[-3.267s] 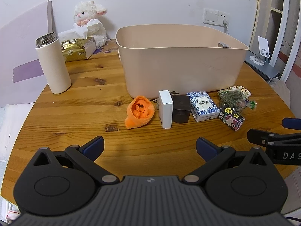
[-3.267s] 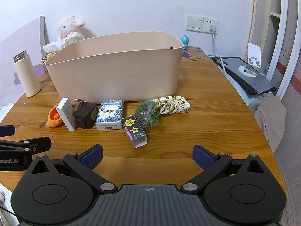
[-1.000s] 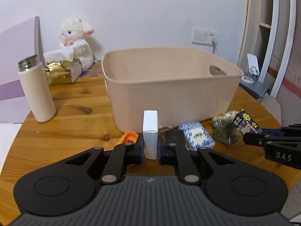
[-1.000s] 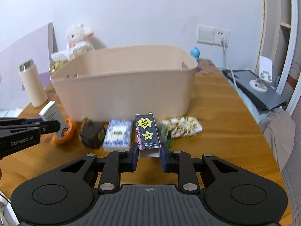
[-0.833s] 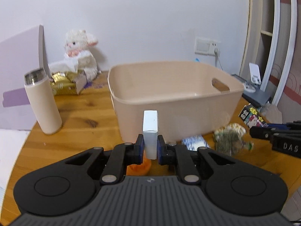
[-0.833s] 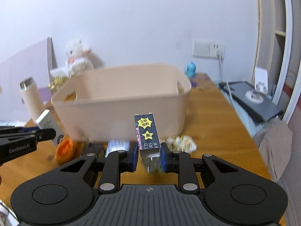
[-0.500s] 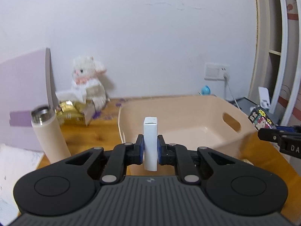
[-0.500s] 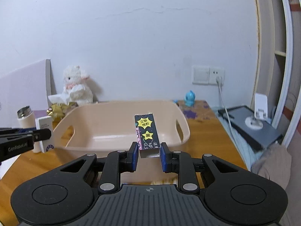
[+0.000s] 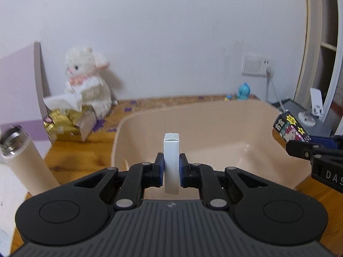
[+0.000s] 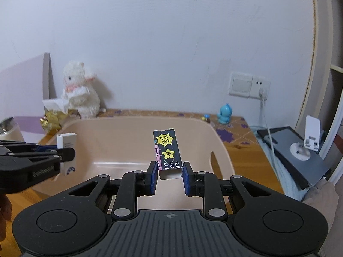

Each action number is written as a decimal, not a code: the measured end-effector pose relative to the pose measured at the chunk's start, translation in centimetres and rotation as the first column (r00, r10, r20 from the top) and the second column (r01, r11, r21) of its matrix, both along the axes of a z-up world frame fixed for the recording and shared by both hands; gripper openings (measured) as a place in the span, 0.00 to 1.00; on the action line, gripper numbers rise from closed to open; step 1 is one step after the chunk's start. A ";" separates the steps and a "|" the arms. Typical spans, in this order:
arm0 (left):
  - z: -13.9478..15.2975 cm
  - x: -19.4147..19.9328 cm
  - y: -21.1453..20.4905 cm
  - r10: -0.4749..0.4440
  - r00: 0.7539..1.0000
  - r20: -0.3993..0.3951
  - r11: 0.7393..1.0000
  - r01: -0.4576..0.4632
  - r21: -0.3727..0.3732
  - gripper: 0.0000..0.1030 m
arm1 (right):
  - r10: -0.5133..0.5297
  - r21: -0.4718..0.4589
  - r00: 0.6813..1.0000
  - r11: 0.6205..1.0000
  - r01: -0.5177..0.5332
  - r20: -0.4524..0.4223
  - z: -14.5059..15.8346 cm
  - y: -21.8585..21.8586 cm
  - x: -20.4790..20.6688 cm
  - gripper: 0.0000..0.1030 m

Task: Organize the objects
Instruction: 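Carry both boxes over the beige bin and open both grippers to drop them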

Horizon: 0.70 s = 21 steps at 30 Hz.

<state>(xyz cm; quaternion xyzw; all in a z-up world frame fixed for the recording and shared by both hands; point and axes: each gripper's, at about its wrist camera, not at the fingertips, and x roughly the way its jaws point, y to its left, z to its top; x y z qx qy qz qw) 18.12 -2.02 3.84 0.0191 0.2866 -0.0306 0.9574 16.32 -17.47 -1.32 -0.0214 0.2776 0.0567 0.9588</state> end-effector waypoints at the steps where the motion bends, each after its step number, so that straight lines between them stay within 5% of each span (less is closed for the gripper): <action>1: -0.4 0.2 -0.1 0.000 1.000 -0.012 1.000 0.000 -0.005 0.15 | 0.008 0.002 1.000 1.000 -0.008 -0.011 -0.3 0.1 0.4 0.22; 4: -1.4 0.7 -0.5 -0.010 0.999 -0.039 1.000 0.010 0.019 0.15 | 0.006 -0.004 0.999 1.000 -0.006 -0.049 -1.2 0.2 1.2 0.22; 7: -2.0 0.9 -0.8 0.000 0.998 -0.060 0.999 0.002 0.043 0.16 | -0.002 -0.012 0.998 1.000 0.002 -0.056 -1.8 0.1 1.7 0.35; 10: -1.8 0.8 -0.8 0.003 0.997 -0.076 0.999 0.000 0.041 0.42 | -0.004 -0.011 0.999 1.000 0.003 -0.044 -1.7 -0.1 1.5 0.48; 12: -1.3 0.2 -0.7 -0.004 0.998 -0.065 1.000 0.006 0.031 0.72 | -0.006 -0.006 1.000 1.000 0.005 -0.021 -1.1 -0.3 0.8 0.58; 18: 0.5 -2.5 -0.4 0.023 1.000 -0.012 0.999 -0.022 0.025 0.90 | -0.012 0.013 0.999 1.000 0.012 0.035 0.6 -1.1 -2.0 0.76; 21: 0.9 -3.8 0.3 0.033 0.999 -0.017 0.999 -0.033 -0.010 0.90 | -0.021 0.001 0.999 1.000 0.021 0.041 1.0 -1.3 -3.5 0.86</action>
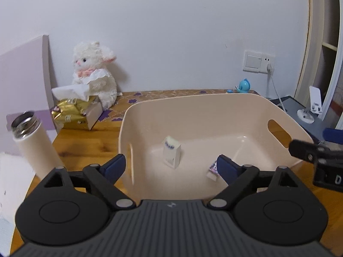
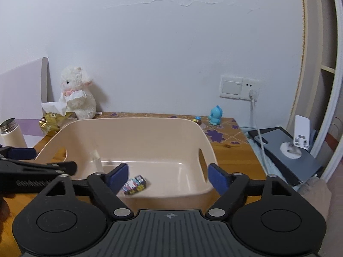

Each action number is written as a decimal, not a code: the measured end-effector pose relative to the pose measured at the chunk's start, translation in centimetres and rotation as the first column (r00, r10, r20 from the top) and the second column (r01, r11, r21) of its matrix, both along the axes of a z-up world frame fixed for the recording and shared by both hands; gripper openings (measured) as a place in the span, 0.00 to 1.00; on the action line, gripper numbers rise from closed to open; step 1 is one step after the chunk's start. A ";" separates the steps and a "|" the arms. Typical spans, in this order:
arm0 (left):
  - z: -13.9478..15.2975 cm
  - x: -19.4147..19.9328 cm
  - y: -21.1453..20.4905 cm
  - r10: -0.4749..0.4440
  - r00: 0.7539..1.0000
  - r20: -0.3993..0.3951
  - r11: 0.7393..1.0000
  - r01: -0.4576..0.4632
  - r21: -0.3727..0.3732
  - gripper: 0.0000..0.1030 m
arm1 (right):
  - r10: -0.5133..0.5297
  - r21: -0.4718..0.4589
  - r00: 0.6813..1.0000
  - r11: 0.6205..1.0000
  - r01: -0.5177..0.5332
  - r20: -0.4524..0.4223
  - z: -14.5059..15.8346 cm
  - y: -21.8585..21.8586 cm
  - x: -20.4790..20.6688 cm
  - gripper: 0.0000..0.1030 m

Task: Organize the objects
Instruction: 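Carry both boxes over the beige bin and open both grippers to drop them, then grasp the orange cloth with the left gripper while the right grasps the green snack bag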

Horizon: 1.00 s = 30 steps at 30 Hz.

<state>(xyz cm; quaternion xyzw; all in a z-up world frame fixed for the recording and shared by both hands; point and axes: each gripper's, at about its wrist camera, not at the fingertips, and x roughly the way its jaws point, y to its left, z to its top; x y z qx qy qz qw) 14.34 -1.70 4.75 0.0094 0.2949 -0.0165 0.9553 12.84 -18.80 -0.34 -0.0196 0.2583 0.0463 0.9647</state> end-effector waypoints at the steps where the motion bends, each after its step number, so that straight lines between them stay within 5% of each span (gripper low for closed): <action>1: 0.1 -0.4 0.2 0.003 1.000 -0.002 1.000 -0.003 -0.004 0.90 | -0.003 -0.003 1.000 1.000 0.003 0.002 0.0 -0.1 -0.5 0.91; 16: -1.3 -5.4 1.6 0.023 0.999 -0.041 1.000 -0.023 0.016 0.95 | -0.027 -0.014 0.997 1.000 0.026 -0.070 -2.5 -1.0 -4.7 0.98; 30: -7.3 -5.0 2.8 0.019 0.978 -0.209 1.000 -0.016 0.017 0.95 | -0.029 0.000 0.975 1.000 0.029 -0.221 -6.8 -1.0 -4.2 0.95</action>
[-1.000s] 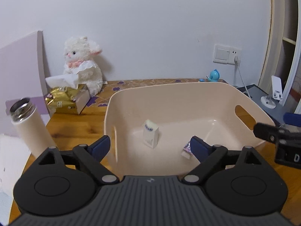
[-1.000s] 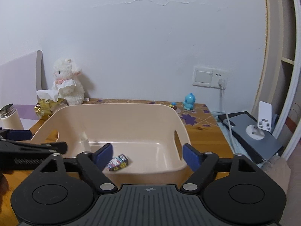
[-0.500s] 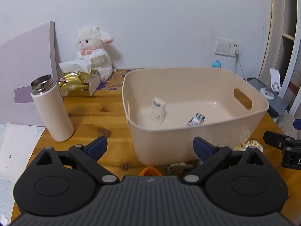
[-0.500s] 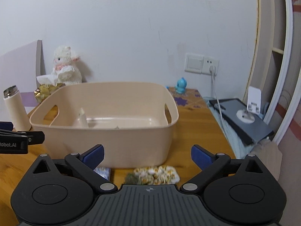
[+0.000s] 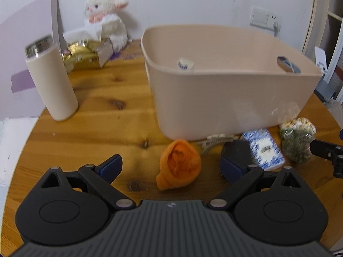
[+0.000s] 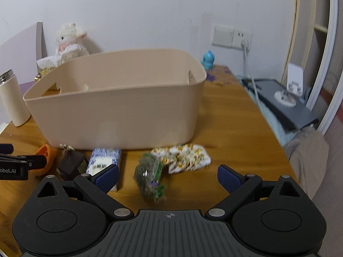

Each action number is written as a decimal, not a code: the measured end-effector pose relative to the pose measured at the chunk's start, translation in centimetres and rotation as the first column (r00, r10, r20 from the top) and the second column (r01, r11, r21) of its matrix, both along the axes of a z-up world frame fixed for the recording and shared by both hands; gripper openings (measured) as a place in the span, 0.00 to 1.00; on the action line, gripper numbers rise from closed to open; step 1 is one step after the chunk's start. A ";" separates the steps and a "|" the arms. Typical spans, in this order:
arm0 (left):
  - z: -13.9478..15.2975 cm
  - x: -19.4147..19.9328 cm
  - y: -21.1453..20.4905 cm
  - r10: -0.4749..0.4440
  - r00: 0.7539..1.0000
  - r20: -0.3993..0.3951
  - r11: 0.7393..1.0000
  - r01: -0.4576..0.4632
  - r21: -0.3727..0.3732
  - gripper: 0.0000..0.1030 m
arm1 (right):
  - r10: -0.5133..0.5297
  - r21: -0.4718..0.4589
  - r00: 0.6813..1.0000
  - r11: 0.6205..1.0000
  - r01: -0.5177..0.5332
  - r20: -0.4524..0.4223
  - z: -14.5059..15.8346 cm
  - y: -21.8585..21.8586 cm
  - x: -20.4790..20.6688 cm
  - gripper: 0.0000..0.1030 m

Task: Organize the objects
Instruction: 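Grasp the orange cloth with the left gripper while the right grasps the green snack bag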

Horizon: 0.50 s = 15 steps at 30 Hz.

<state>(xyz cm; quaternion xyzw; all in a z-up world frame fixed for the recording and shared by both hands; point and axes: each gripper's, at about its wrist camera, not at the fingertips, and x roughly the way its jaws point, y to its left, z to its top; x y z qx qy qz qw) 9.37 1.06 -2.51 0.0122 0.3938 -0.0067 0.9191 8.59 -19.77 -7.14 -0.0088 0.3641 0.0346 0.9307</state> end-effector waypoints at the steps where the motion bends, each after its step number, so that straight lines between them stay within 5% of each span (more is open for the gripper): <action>1: -0.4 0.1 0.2 0.001 1.000 -0.009 1.000 -0.001 -0.006 0.95 | 0.000 0.003 1.000 1.000 0.000 -0.010 -0.3 0.1 0.1 0.94; 10: -2.2 1.1 1.8 -0.010 0.999 -0.040 0.998 0.008 -0.062 0.92 | 0.017 0.038 0.997 0.999 -0.014 -0.071 -2.3 0.7 1.1 0.67; 15: -2.4 1.7 1.8 -0.031 0.998 -0.053 0.997 0.027 -0.068 0.71 | 0.026 0.046 0.997 0.999 -0.022 -0.077 -2.4 0.9 1.4 0.50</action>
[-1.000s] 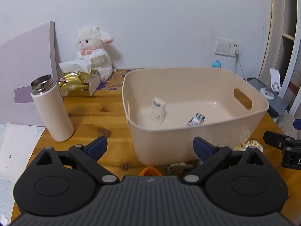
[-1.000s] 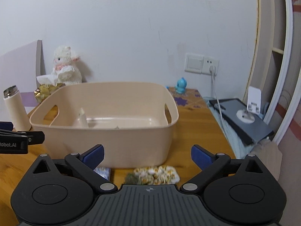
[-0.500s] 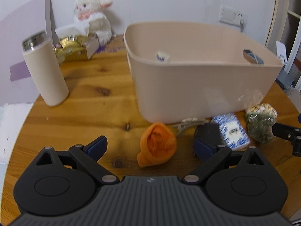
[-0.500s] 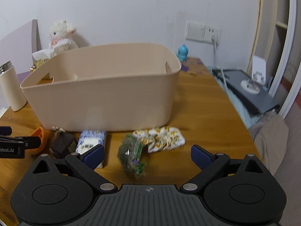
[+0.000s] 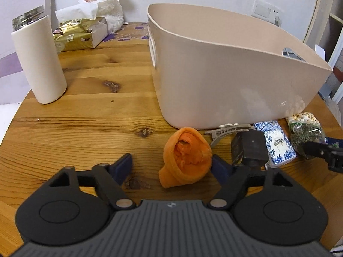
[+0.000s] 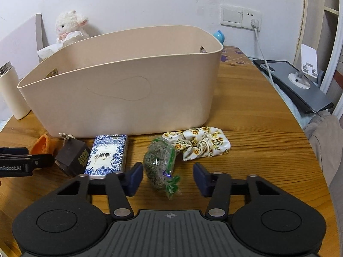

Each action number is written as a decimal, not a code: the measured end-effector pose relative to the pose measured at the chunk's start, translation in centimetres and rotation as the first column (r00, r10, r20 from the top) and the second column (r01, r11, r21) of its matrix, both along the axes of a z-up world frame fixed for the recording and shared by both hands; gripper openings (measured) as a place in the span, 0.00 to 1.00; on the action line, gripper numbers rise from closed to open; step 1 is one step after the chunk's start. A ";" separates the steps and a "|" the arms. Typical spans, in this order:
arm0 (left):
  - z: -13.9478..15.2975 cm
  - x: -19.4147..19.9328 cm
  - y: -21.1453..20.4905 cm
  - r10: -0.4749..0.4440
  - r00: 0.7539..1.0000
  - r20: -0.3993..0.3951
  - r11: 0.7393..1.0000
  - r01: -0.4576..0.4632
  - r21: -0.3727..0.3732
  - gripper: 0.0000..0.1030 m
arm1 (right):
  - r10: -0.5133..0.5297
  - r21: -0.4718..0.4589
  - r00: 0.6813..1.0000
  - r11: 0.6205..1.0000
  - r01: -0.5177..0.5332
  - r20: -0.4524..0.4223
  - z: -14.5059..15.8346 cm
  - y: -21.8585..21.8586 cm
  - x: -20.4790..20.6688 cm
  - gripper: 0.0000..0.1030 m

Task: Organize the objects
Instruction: 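Grasp the orange cloth with the left gripper while the right grasps the green snack bag, then lift both items over the beige bin and open both grippers to drop them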

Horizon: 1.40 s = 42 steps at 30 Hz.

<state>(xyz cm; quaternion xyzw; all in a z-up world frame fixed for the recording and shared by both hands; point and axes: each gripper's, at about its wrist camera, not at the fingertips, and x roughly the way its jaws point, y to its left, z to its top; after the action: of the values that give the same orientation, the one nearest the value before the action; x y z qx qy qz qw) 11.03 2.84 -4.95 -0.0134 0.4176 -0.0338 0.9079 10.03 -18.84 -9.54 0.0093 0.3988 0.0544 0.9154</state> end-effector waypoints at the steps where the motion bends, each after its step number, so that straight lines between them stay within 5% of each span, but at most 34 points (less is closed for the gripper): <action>1: -0.1 0.0 -0.2 -0.006 1.000 0.001 1.000 0.006 0.009 0.70 | 0.002 -0.003 1.000 1.000 -0.002 -0.005 -0.1 0.1 0.1 0.44; 6: 0.1 -0.2 -0.5 -0.045 0.999 0.018 0.999 0.045 -0.001 0.26 | 0.015 -0.001 1.000 1.000 -0.015 -0.019 -0.3 0.6 0.1 0.19; 12: 0.2 -0.6 -0.4 -0.065 0.998 0.024 0.998 0.065 -0.020 0.15 | 0.005 0.012 1.000 1.000 -0.005 -0.012 -0.2 0.6 -0.4 0.11; 42: 7.7 -4.6 -1.5 -0.114 0.963 0.243 0.993 0.121 -0.013 0.14 | -0.031 0.064 0.971 0.998 0.016 0.236 7.2 -1.3 -4.8 0.11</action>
<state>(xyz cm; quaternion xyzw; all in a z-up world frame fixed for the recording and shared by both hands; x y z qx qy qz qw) 6.38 1.30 2.76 0.0030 0.3033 -0.0949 0.9481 5.24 -20.15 -2.38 0.0357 0.2848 0.0567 0.9562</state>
